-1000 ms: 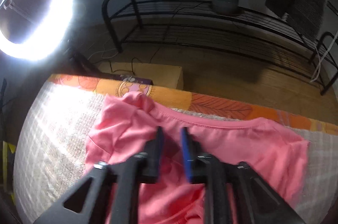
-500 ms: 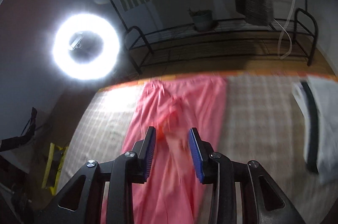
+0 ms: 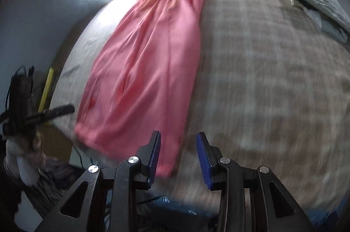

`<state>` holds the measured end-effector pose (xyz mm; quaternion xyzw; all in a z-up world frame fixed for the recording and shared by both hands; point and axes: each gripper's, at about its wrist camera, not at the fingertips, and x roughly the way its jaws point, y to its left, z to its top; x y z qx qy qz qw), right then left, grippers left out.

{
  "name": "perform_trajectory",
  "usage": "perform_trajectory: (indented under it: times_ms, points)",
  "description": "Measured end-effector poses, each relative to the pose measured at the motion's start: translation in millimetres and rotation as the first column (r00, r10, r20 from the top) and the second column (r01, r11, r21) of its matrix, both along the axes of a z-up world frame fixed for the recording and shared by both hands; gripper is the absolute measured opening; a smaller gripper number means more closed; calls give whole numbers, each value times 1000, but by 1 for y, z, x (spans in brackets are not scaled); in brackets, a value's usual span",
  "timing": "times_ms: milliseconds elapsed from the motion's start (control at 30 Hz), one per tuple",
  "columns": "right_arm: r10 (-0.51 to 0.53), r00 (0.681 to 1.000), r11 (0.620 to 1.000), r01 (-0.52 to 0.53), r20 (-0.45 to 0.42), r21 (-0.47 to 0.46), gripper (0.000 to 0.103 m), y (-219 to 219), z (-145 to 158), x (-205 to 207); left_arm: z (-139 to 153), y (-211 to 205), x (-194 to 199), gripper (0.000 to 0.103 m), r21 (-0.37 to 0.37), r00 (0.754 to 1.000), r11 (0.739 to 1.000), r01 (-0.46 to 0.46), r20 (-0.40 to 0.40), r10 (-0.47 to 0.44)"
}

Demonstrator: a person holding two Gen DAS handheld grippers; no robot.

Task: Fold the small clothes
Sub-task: 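Close the left tool on the hem while the right tool closes beside it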

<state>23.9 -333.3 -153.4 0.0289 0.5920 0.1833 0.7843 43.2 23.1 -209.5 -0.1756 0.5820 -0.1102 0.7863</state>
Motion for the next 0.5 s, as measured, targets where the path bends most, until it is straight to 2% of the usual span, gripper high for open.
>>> perform_trajectory:
  times_ms: [133,267,400,433,467,500]
  points:
    - [-34,999,999,35,-8,34,39,-10,-6,-11,-9,-10,-12,37,31,999,999,32,3,-32]
    - [-39,998,994,44,-49,100,40,-11,-20,-21,-12,-12,-18,37,43,1000,999,13,23,-14]
    - [-33,996,981,49,-89,188,34,-9,-32,-27,-14,-8,-19,34,7,999,1000,-28,34,28]
    - [-28,996,978,44,-83,204,31,-7,-33,-28,-14,-9,-19,27,-1,999,1000,-21,39,21]
    - [-20,997,979,35,-75,202,28,-5,-33,-27,-15,-8,-20,2,-9,999,1000,-12,34,12]
    - [-12,997,977,28,-76,211,15,-4,-33,-26,-17,-11,-18,0,-13,999,1000,-6,31,6]
